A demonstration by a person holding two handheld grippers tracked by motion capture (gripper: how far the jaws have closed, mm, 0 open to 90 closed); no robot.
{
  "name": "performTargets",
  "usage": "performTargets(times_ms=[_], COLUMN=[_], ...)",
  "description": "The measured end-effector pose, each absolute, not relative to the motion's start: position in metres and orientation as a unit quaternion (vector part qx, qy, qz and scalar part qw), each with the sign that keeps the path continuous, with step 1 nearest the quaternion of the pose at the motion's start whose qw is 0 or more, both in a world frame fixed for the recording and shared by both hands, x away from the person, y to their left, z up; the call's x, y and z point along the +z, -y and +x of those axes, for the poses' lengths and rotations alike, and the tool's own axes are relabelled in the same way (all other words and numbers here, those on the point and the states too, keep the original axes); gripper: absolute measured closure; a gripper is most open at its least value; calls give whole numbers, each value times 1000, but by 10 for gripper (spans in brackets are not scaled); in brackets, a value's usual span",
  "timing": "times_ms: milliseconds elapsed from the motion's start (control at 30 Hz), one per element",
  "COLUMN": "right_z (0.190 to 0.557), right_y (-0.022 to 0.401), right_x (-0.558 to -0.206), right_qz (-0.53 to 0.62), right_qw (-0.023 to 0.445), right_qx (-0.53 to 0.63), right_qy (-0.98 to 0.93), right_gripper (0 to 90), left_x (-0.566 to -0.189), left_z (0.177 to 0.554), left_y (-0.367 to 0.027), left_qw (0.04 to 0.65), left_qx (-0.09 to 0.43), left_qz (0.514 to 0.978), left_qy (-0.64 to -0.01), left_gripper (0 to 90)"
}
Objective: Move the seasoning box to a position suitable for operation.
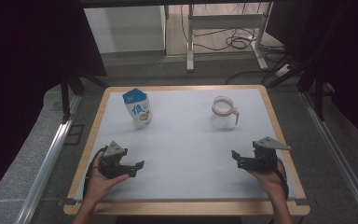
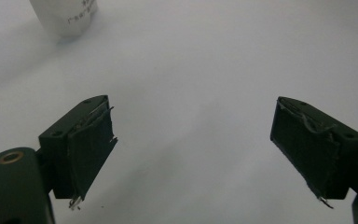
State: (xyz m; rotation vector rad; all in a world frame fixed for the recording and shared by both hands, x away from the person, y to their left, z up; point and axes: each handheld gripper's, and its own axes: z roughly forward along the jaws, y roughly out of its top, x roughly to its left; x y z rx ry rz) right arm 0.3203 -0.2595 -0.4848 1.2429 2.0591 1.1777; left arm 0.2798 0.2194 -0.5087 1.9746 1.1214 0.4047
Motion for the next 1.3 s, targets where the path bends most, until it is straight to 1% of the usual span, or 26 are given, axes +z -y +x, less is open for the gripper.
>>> performTargets(times_ms=[100, 300, 367, 467, 533, 700, 833, 867, 933, 1300], right_z=[328, 348, 355, 372, 384, 407, 419, 429, 437, 473], right_y=[253, 244, 243, 245, 247, 248, 246, 244, 242, 222], right_x=[-476, -444, -436, -427, -423, -420, -419, -419, -419, -429], right_qz=[443, 422, 422, 426, 425, 422, 421, 421, 421, 407], right_qw=[232, 247, 246, 241, 246, 244, 246, 241, 235, 212], right_qx=[422, 422, 428, 434, 431, 424, 414, 414, 415, 396], right_qy=[-756, -763, -760, -757, -757, -763, -769, -770, -771, -795], right_gripper=[75, 74, 74, 74, 74, 74, 74, 74, 74, 56], left_x=[-509, -513, -513, -513, -513, -514, -516, -518, -519, -519], left_z=[282, 284, 282, 280, 281, 285, 287, 288, 288, 287], left_y=[-221, -222, -220, -218, -217, -214, -211, -210, -209, -209], left_qw=[407, 403, 407, 408, 408, 402, 398, 394, 391, 388], left_qx=[152, 140, 137, 134, 133, 130, 129, 129, 128, 130], left_qz=[785, 788, 787, 787, 788, 790, 792, 794, 796, 798], left_qy=[-441, -443, -443, -442, -442, -445, -445, -444, -445, -442], left_gripper=[136, 139, 139, 135, 132, 126, 124, 121, 119, 116])
